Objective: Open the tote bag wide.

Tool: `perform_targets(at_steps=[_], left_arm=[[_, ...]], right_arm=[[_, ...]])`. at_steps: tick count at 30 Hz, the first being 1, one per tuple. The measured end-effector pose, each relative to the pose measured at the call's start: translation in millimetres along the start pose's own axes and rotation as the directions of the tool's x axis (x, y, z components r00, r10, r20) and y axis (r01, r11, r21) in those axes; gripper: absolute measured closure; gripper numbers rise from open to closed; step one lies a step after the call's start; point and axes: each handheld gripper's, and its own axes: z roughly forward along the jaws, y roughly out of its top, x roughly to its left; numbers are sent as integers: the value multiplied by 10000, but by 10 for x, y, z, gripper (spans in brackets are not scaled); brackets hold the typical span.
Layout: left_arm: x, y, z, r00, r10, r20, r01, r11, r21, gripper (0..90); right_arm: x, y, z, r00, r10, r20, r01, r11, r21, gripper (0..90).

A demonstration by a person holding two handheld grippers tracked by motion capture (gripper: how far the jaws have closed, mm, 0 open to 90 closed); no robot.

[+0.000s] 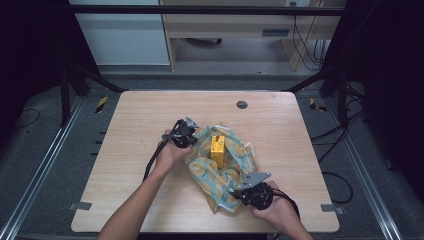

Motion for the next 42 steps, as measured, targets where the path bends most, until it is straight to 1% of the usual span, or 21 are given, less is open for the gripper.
perform_targets(at_steps=[5, 10, 19, 23, 27, 34, 35, 36, 38, 40, 42], left_arm=[[15, -44, 13, 9999, -89, -47, 89, 10000, -6, 896], [30, -65, 11, 9999, -95, -81, 96, 9999, 41, 897], [55, -79, 24, 9997, -89, -208, 91, 9999, 99, 896], [69, -81, 16, 9996, -82, -278, 85, 9999, 120, 896], [88, -86, 10, 9994, -104, -345, 107, 9999, 75, 896], [97, -89, 9, 9993, -137, -353, 139, 9999, 48, 891], [84, -89, 10, 9994, -96, -318, 95, 10000, -5, 881], [70, -88, 5, 9996, -38, -289, 35, 10000, -93, 846], [41, -86, -26, 9992, 120, -376, -130, 9996, -267, 787], [19, -86, -77, 9984, 150, -551, -176, 9987, -469, 703], [8, -86, -154, 9981, 167, -600, -209, 9972, -715, 650]], right_arm=[[13, -28, 10, 10000, -15, -85, 16, 10000, 98, 900], [20, -37, 16, 9999, -43, -135, 45, 9998, 193, 900], [42, -52, 15, 9995, -134, -298, 142, 9996, 257, 900], [48, -56, 12, 9993, -94, -351, 104, 9995, 301, 900], [52, -56, 13, 9988, -237, -431, 251, 9992, 314, 900], [49, -63, 13, 9989, -166, -439, 183, 9991, 393, 900], [42, -61, 14, 9993, -85, -371, 99, 9993, 358, 900], [25, -60, 14, 9996, 13, -286, -6, 9997, 243, 900], [4, -55, 9, 9998, 126, -143, -125, 9999, 116, 845], [-25, -40, -2, 9996, 277, 58, -277, 9996, -110, 721], [-45, -16, -20, 9991, 379, 213, -372, 9989, -294, 638]])
